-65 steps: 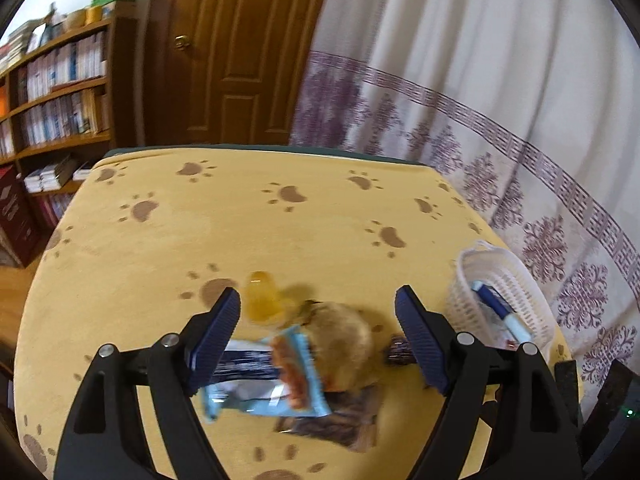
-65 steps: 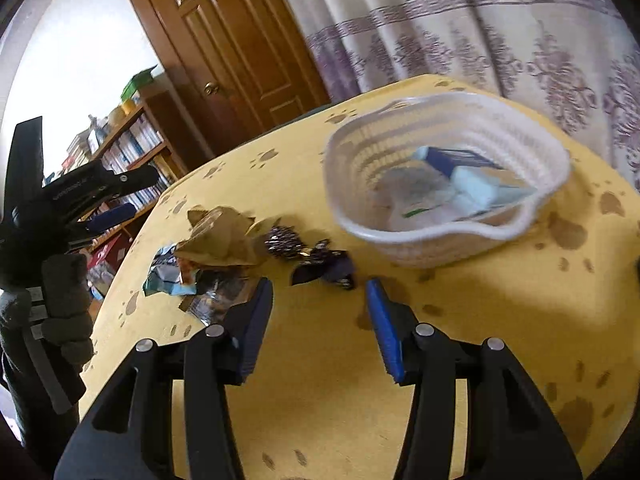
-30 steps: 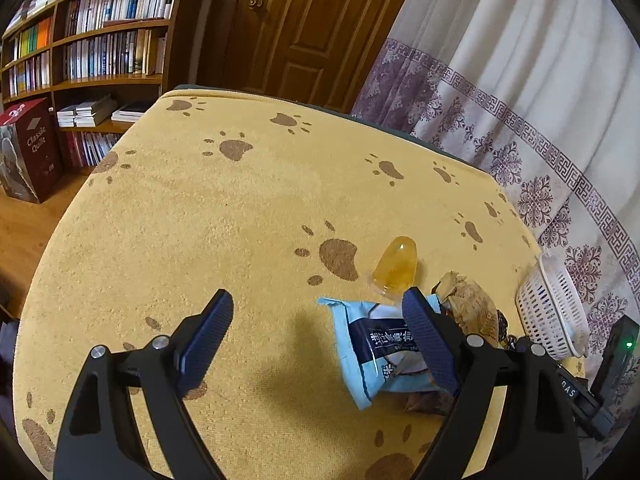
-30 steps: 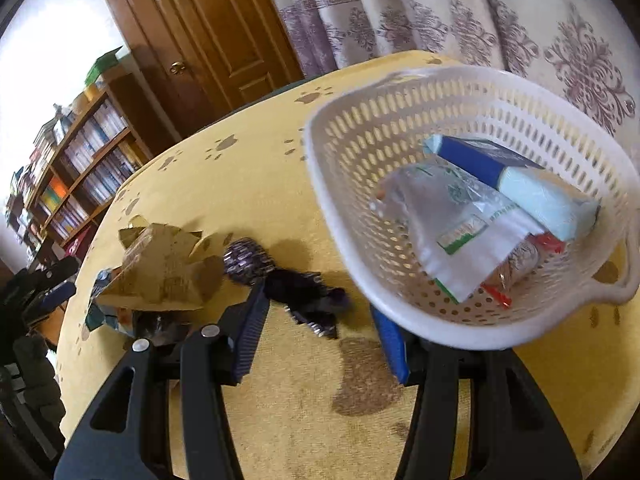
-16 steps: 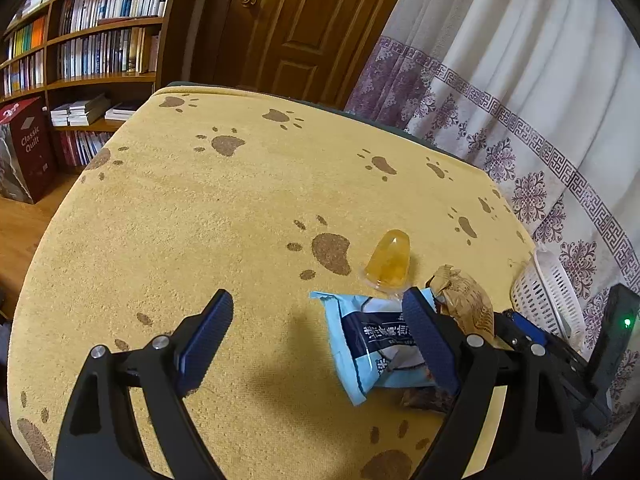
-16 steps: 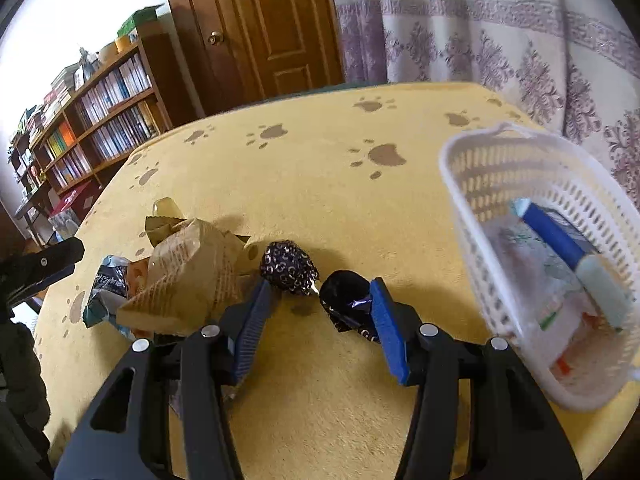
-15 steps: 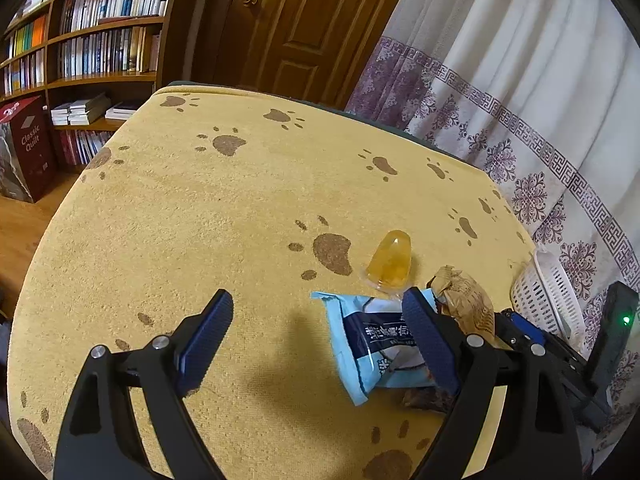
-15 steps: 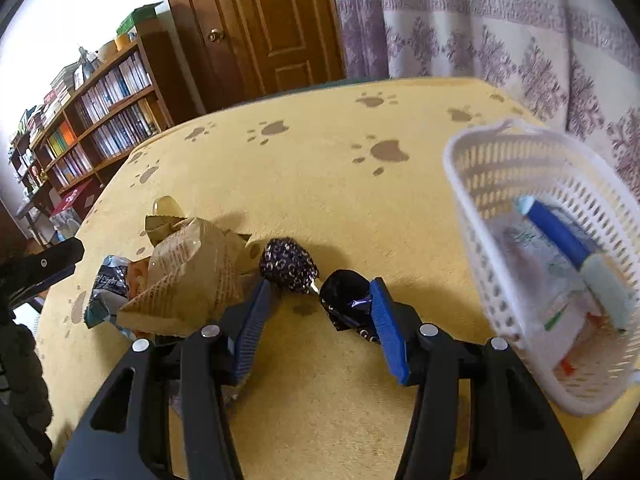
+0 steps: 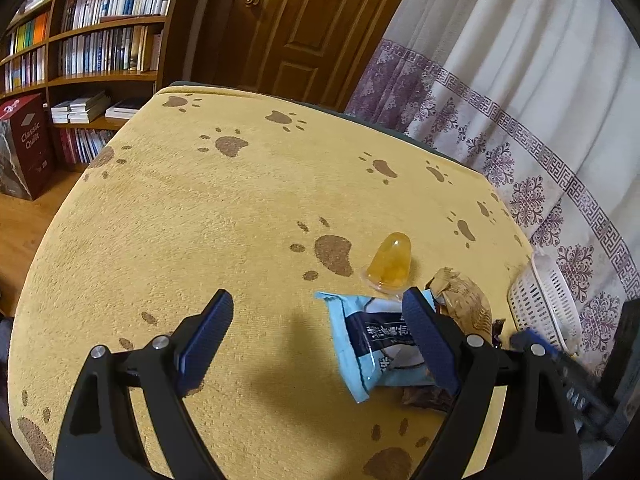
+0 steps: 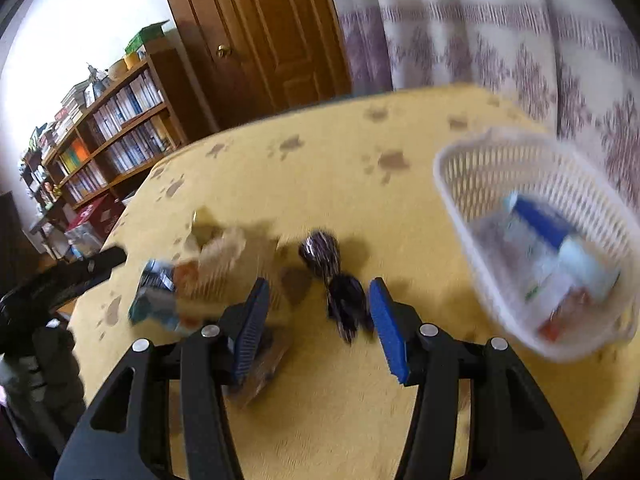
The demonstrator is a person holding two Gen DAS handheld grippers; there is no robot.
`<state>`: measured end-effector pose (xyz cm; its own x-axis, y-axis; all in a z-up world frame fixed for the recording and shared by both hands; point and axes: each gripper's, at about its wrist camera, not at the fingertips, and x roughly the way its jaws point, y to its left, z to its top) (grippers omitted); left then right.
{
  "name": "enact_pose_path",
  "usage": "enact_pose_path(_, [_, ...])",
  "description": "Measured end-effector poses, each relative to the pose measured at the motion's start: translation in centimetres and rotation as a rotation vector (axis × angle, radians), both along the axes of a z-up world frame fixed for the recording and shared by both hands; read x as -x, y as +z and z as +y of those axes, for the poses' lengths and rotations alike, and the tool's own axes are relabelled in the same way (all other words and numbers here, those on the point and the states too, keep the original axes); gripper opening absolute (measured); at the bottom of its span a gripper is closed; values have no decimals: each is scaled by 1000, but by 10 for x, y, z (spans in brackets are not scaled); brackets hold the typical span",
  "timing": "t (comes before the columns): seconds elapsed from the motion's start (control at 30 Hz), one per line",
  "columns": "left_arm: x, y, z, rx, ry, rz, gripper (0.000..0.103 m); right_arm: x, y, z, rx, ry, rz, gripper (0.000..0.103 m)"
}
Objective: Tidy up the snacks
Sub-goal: 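Close the right tool on a dark purple candy while the left tool grasps the blue pastry packet, then carry the purple candy over the basket while the left tool lifts the pastry packet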
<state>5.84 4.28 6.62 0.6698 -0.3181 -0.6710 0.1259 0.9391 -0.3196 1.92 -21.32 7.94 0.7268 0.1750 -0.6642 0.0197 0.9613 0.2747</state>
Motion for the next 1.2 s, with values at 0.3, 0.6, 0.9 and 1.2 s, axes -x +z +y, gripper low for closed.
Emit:
enact_pose_path(0.3, [-1, -6, -3, -13, -10, 12, 86, -70, -35, 9, 100, 21, 70, 52])
enact_pose_path(0.6, [-5, -11, -5, -25, -4, 25, 86, -68, -44, 19, 93, 86, 74, 30])
enact_pose_path(0.9, [-3, -14, -15, -33, -39, 25, 86, -29, -25, 6, 28, 54, 19, 29])
enact_pose_path(1.2, [6, -16, -45, -25, -118, 14, 89, 3, -23, 2, -6, 34, 0, 29])
